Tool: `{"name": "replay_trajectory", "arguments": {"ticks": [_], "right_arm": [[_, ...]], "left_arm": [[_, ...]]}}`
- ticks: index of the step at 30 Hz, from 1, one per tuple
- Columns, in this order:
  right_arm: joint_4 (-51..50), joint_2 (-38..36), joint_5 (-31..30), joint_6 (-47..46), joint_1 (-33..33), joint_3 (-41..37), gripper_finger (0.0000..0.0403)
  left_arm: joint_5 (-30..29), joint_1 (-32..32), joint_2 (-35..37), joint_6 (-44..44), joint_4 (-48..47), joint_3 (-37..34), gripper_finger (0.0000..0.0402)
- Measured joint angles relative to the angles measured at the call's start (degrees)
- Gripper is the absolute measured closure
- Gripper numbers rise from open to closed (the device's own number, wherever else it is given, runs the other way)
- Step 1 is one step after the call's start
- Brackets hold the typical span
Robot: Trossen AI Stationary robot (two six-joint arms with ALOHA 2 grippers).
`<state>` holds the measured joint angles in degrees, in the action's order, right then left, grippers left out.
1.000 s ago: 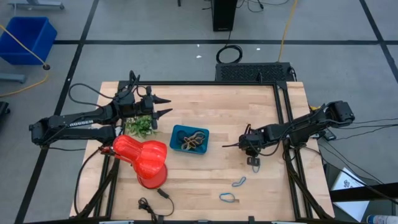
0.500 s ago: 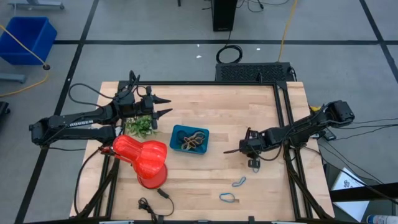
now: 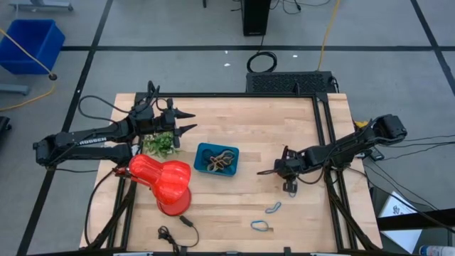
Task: Pick and place rubber bands into bin
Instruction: Put the orange rubber band into the blue bin
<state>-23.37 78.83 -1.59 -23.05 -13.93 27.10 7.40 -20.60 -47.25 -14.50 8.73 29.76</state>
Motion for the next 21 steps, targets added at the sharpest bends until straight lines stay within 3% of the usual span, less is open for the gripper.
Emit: {"name": "replay_trajectory", "arguments": {"ticks": [15, 21], "right_arm": [[3.0, -13.3, -12.1, 1.3, 0.9, 6.8, 0.0403], [18.0, -18.2, -16.5, 10.8, 1.7, 7.0, 0.0403]], "left_arm": [[0.0, 0.0, 0.0, 0.0, 0.0, 0.0, 0.0227], [0.0, 0.0, 0.0, 0.1, 0.0, 0.0, 0.0227]]}}
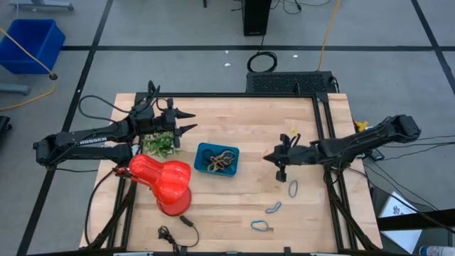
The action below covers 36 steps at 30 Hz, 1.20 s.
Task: Pick and place rubber bands into bin
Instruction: Put the orange rubber band into the blue bin
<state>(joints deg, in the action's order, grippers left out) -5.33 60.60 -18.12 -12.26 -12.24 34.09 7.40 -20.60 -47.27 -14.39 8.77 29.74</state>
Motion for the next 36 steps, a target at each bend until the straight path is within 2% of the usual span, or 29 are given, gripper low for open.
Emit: {"name": "replay_trajectory", "arguments": {"ticks": [4, 9, 15, 19, 23, 30, 36], "right_arm": [[14.3, -0.6, 0.2, 7.2, 1.4, 0.0, 0.0403], [27.9, 2.3, 0.6, 16.7, 3.8, 0.0, 0.0403], [38.2, 9.2, 12.4, 18.7, 8.2, 0.6, 0.0403], [34.2, 15.5, 13.9, 17.2, 10.1, 5.3, 0.0403], [24.1, 23.0, 14.4, 17.4, 11.0, 13.1, 0.0403], [9.4, 34.8, 20.6, 16.8, 11.4, 26.1, 0.0403], [8.5, 42.1, 21.4, 17.4, 11.4, 29.1, 0.0403]], "left_arm": [[0.0, 0.0, 0.0, 0.0, 0.0, 0.0, 0.0227], [0.0, 0.0, 0.0, 0.0, 0.0, 0.0, 0.0227], [0.0, 0.0, 0.0, 0.0, 0.0, 0.0, 0.0227], [0.0, 0.0, 0.0, 0.0, 0.0, 0.0, 0.0227], [0.0, 0.0, 0.0, -0.1, 0.0, 0.0, 0.0227], [0.0, 0.0, 0.0, -0.1, 0.0, 0.0, 0.0227], [0.0, 0.0, 0.0, -0.2, -0.1, 0.0, 0.0227]]}}
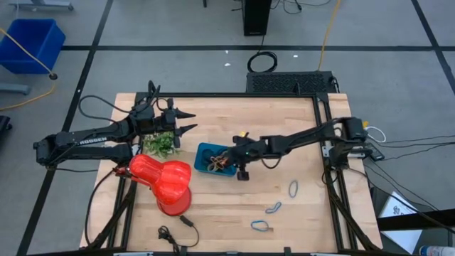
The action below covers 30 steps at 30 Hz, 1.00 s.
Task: Pick and place rubber bands into bin
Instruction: Put the orange rubber band into the blue bin, then put the blue rubber band into the blue bin
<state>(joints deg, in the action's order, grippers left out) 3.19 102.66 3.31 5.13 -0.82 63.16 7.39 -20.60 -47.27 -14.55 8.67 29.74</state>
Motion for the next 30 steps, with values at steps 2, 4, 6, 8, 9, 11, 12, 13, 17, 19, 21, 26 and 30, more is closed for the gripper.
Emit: {"name": "replay_trajectory", "arguments": {"ticks": [2, 4, 6, 8, 9, 11, 12, 13, 17, 19, 21, 26, 30], "right_arm": [[-0.2, 1.6, 0.0, 0.0, 0.0, 0.0, 0.0403], [-0.1, 2.7, 0.0, 0.0, 0.0, 0.0, 0.0403], [0.0, 3.3, -0.1, 0.1, 0.0, 0.0, 0.0403], [0.1, 3.4, -0.1, 0.1, 0.0, 0.0, 0.0403], [0.2, 3.4, -0.1, 0.1, 0.0, 0.0, 0.0403], [0.4, 3.4, -0.2, 0.1, 0.0, 0.0, 0.0403], [0.5, 3.4, -0.2, 0.2, 0.0, 0.0, 0.0403], [0.5, 3.4, -0.2, 0.2, 0.0, 0.0, 0.0403], [1.1, 3.4, -0.2, 0.3, 0.0, 0.0, 0.0396], [1.5, 3.4, -0.2, 0.3, 0.0, 0.0, 0.0392], [2.1, 3.4, -0.2, 0.3, 0.0, 0.0, 0.0387], [2.6, 3.4, -0.2, 0.3, 0.0, 0.0, 0.0363], [2.6, 2.7, -0.2, 0.3, 0.0, 0.0, 0.0328]], "left_arm": [[0.0, 0.0, 0.0, 0.0, 0.0, 0.0, 0.0227], [0.0, 0.0, 0.0, 0.0, 0.0, 0.0, 0.0227], [0.0, 0.0, 0.0, 0.0, 0.0, 0.0, 0.0227], [0.0, 0.0, 0.0, 0.0, 0.0, 0.0, 0.0227], [0.0, 0.0, 0.0, 0.0, 0.0, 0.0, 0.0227], [0.0, 0.0, 0.0, 0.0, 0.0, 0.0, 0.0227], [0.0, 0.0, 0.0, 0.0, 0.0, 0.0, 0.0227], [0.0, 0.0, 0.0, 0.0, 0.0, 0.0, 0.0227], [0.0, 0.0, 0.0, -0.1, 0.0, 0.0, 0.0227], [0.0, 0.0, 0.0, -0.2, 0.0, 0.0, 0.0227], [0.0, 0.0, 0.0, -0.3, 0.0, 0.0, 0.0227], [0.0, 0.0, 0.0, -0.3, 0.0, 0.0, 0.0227], [0.0, 0.0, 0.0, -0.3, 0.0, 0.0, 0.0227]]}}
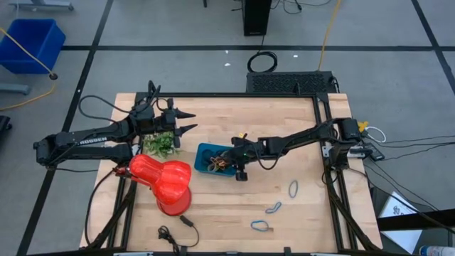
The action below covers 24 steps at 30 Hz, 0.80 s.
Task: Pick and place rubber bands into bin
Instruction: Put the blue rubber band into the blue bin
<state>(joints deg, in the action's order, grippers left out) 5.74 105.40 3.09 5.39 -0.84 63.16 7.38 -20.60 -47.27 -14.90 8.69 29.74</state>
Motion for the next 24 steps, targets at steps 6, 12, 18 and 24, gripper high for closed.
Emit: {"name": "replay_trajectory", "arguments": {"ticks": [6, 12, 18, 24], "right_arm": [[-7.0, -5.6, -0.2, -0.3, 0.0, 0.0, 0.0274], [-23.7, -14.3, 3.3, -4.7, -1.6, 0.0, 0.0255], [-40.4, -20.4, 3.0, -10.2, -5.7, 0.0, 0.0259], [-52.8, -24.3, 3.0, -24.7, -10.7, 0.0, 0.0268]], "left_arm": [[0.0, 0.0, 0.0, 0.0, 0.0, 0.0, 0.0227], [0.0, 0.0, 0.0, 0.0, -0.1, 0.0, 0.0227], [0.0, 0.0, 0.0, 0.1, -0.1, 0.0, 0.0227], [0.0, 0.0, 0.0, 0.1, 0.0, 0.0, 0.0227]]}}
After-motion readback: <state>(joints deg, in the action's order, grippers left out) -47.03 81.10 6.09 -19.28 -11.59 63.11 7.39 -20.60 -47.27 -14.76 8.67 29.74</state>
